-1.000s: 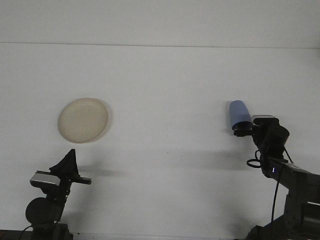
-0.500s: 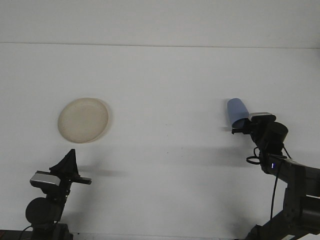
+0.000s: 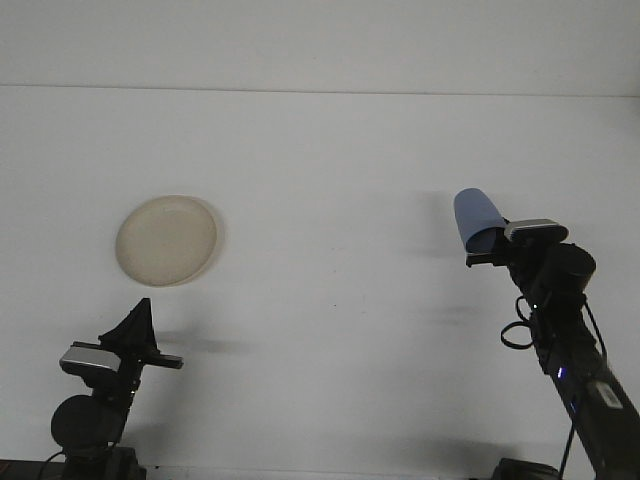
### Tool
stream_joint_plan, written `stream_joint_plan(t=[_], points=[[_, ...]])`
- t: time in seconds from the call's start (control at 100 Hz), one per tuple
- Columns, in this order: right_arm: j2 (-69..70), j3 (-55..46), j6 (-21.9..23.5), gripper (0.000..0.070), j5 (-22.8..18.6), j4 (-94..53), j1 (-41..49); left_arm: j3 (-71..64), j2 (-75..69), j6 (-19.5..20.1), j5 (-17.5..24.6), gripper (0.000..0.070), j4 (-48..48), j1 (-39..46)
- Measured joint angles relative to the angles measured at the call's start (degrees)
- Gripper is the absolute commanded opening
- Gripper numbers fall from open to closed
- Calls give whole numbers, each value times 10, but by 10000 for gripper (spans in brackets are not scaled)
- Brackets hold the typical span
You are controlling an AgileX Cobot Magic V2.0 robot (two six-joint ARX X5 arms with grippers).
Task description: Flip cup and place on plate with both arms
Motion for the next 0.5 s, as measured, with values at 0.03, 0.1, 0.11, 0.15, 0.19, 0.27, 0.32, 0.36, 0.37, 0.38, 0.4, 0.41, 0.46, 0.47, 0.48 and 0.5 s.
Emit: stream_joint_plan(t=[0.03,0.1,0.11,0.15,0.19,0.27,0.32,0.36,0.37,0.38,0.4,0.41,0.46,0.47,0.48,0.5], points=[[-23,0,5,1,2,-23,4,0,0,0,0,11,0,0],[-78,0,19,1,3,-80,17,0,0,0,0,12,0,0],[-85,0,21,1,3,-87,19,0,0,0,0,11,0,0],[-115,0,30,1,3,-119,28,0,0,0,0,11,0,0],[-143,2,38,1,3,-151,40,0,0,0,0,12,0,0],[-188,15,51,1,3,-217,64,0,0,0,0,11,0,0],[-208,32,57,1,3,-262,80,0,0,0,0,11,0,0],[-219,50,59,1,8,-299,93,0,0,0,0,11,0,0],[-221,55,60,1,10,-309,97,0,0,0,0,11,0,0],[-223,61,61,1,12,-320,101,0,0,0,0,11,0,0],[-226,71,61,1,15,-339,108,0,0,0,0,11,0,0],[-227,77,61,1,17,-350,112,0,0,0,0,11,0,0],[-227,106,62,1,30,-403,132,0,0,0,0,11,0,0],[-227,112,63,1,33,-414,137,0,0,0,0,11,0,0],[-227,118,64,1,37,-426,141,0,0,0,0,11,0,0],[-226,130,65,1,44,-448,150,0,0,0,0,11,0,0]])
